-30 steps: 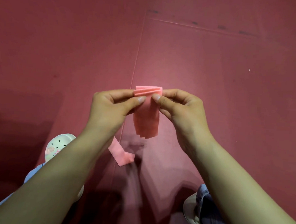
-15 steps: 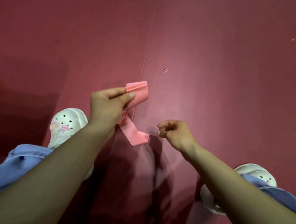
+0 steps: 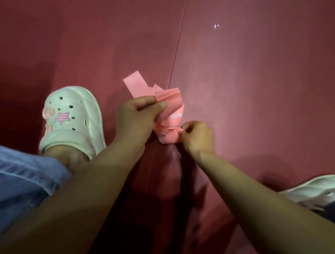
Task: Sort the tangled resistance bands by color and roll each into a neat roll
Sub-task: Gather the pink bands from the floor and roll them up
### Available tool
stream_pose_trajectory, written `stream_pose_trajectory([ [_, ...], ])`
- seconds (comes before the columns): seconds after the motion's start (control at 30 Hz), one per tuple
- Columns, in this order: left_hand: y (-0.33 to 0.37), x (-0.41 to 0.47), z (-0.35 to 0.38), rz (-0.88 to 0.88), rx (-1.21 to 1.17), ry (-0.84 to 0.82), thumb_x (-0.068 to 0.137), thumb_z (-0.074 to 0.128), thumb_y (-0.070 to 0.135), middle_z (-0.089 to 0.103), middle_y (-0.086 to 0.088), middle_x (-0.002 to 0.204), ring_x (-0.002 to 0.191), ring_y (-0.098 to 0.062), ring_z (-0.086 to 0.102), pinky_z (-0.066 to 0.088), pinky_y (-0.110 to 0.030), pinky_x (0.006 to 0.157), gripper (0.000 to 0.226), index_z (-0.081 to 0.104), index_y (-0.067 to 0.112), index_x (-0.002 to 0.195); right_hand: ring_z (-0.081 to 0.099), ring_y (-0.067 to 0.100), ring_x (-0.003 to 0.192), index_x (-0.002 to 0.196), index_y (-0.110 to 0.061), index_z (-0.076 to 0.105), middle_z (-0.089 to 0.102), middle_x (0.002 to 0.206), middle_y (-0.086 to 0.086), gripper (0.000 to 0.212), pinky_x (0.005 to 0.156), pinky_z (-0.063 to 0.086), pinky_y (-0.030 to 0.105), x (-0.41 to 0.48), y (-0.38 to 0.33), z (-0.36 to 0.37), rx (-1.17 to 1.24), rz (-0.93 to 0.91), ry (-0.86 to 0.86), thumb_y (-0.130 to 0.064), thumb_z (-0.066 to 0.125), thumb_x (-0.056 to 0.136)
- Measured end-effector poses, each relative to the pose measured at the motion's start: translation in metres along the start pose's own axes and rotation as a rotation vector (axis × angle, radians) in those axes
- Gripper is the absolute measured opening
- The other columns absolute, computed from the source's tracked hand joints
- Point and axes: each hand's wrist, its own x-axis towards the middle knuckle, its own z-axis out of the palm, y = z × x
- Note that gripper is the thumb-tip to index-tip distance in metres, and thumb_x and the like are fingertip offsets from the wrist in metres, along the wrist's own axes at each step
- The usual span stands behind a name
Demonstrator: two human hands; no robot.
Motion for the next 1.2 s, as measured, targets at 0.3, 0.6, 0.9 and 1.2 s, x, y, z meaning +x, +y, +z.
stream_pose_trajectory([
  [0.3,0.057,-0.025,-0.003,0.058,-0.086,0.067,0.079,0.072,0.000,0.068,-0.010,0.086,0.081,-0.019,0.061,0.055,-0.041,0.084,0.023,0.071,0.008,0.101,0.057,0.022,0.069,0.070,-0.020,0.049,0.061,0.072,0.005,0.025,0.065,0.045,0.033,-0.039,-0.047,-0.075,0.293,-0.114,0.088,-0.002,0.060,0.082],
  [0.6,0.145,-0.096,-0.007,0.256,-0.148,0.032,0.077,0.075,0.003,0.072,-0.011,0.097,0.086,-0.016,0.061,0.053,-0.046,0.095,0.028,0.073,0.003,0.105,0.049,0.016,0.061,0.085,-0.014,0.051,0.052,0.070,0.011,0.024,0.047,0.038,0.008,-0.141,-0.117,-0.195,0.517,-0.405,0.172,0.011,0.053,0.085],
  [0.9,0.178,-0.145,0.003,0.308,-0.190,-0.035,0.077,0.076,0.003,0.074,-0.004,0.088,0.079,-0.014,0.066,0.056,-0.039,0.089,0.022,0.076,0.014,0.096,0.056,0.020,0.073,0.079,-0.023,0.061,0.062,0.077,0.006,0.036,0.069,0.052,0.035,-0.193,-0.138,-0.244,0.490,-0.582,0.214,0.012,0.065,0.076],
  [1.2,0.209,-0.146,0.012,0.367,-0.241,-0.175,0.077,0.075,0.002,0.076,0.000,0.080,0.073,-0.011,0.071,0.056,-0.024,0.069,0.018,0.078,0.019,0.084,0.052,0.015,0.060,0.071,-0.014,0.062,0.057,0.065,0.008,0.033,0.057,0.046,0.022,-0.183,-0.156,-0.268,0.572,-0.623,0.117,0.018,0.068,0.072],
])
